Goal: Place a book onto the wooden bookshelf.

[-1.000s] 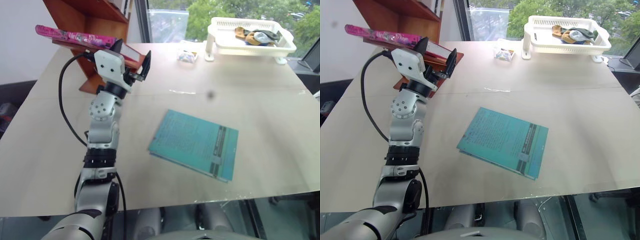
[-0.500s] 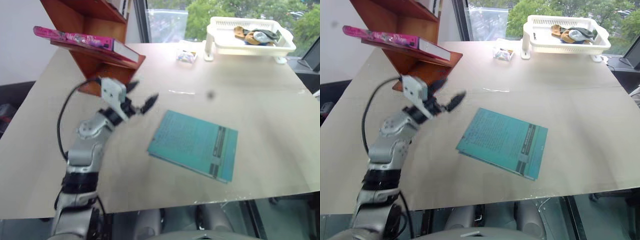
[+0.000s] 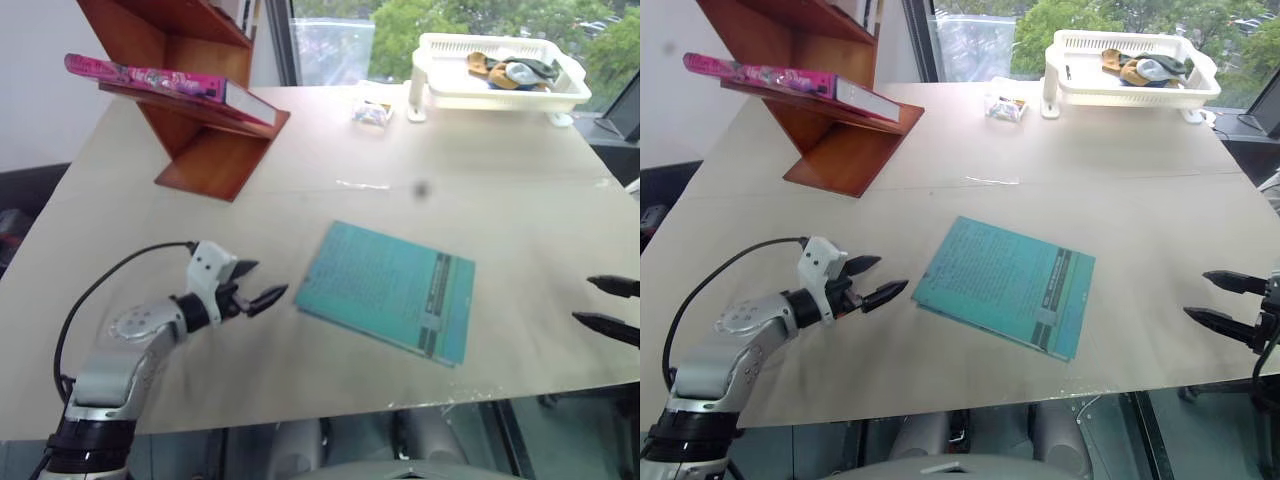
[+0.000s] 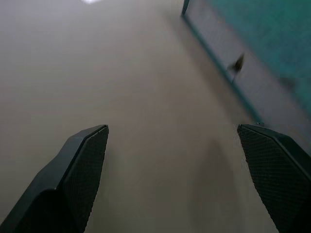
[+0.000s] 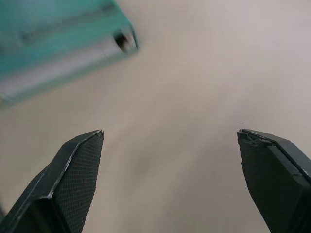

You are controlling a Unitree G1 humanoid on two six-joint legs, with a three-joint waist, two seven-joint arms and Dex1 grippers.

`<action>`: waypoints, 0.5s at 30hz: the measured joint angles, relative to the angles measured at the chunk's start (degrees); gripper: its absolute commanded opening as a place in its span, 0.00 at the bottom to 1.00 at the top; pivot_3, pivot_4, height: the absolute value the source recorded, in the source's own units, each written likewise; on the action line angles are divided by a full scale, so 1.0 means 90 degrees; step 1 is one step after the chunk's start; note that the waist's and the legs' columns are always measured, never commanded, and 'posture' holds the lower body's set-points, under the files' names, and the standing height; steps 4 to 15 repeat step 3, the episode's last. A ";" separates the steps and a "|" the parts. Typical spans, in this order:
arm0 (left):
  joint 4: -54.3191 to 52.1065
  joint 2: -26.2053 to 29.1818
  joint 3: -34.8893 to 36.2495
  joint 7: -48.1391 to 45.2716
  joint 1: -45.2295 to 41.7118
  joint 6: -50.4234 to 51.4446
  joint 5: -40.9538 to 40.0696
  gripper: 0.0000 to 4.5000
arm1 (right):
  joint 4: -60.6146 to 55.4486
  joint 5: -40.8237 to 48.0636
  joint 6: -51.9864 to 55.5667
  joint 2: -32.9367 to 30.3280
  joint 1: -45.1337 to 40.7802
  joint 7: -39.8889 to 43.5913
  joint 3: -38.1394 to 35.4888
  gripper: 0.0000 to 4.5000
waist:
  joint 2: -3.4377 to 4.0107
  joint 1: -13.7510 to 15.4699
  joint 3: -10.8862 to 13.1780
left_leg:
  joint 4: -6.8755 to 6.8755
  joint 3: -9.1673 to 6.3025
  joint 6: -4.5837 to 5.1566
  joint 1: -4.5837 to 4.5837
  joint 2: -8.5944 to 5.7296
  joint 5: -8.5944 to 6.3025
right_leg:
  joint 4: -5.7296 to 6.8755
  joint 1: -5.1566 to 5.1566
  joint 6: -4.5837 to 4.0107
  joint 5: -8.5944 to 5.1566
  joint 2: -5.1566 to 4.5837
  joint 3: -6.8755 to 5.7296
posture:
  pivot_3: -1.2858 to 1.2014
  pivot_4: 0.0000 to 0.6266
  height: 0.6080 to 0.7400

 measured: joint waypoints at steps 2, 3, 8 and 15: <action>0.0017 -0.0002 0.0086 0.0001 0.0066 -0.0037 0.0033 0.99 | 0.0311 -0.0103 -0.0272 0.0061 -0.0025 -0.0016 0.0016 1.00 | 0.0006 0.0027 -0.0003 | 0.0000 0.0006 0.0000 0.0000 -0.0001 0.0000 | 0.0000 0.0001 -0.0001 0.0000 -0.0002 0.0000 | 0.52 0.24 1.00; 0.0019 -0.0007 0.0122 0.0002 0.0088 -0.0049 0.0054 0.99 | 0.0433 -0.0105 -0.0338 0.0078 -0.0027 -0.0013 0.0015 1.00 | 0.0007 0.0024 -0.0004 | -0.0001 0.0004 0.0000 0.0000 0.0000 0.0000 | 0.0000 0.0006 -0.0001 0.0000 -0.0002 0.0002 | 0.52 0.24 1.00; 0.0019 -0.0007 0.0122 0.0002 0.0088 -0.0049 0.0054 0.99 | 0.0433 -0.0105 -0.0338 0.0078 -0.0027 -0.0013 0.0015 1.00 | 0.0007 0.0024 -0.0004 | -0.0001 0.0004 0.0000 0.0000 0.0000 0.0000 | 0.0000 0.0006 -0.0001 0.0000 -0.0002 0.0002 | 0.52 0.24 1.00; 0.0019 -0.0007 0.0122 0.0002 0.0088 -0.0049 0.0054 0.99 | 0.0433 -0.0105 -0.0338 0.0078 -0.0027 -0.0013 0.0015 1.00 | 0.0007 0.0024 -0.0004 | -0.0001 0.0004 0.0000 0.0000 0.0000 0.0000 | 0.0000 0.0006 -0.0001 0.0000 -0.0002 0.0002 | 0.52 0.24 1.00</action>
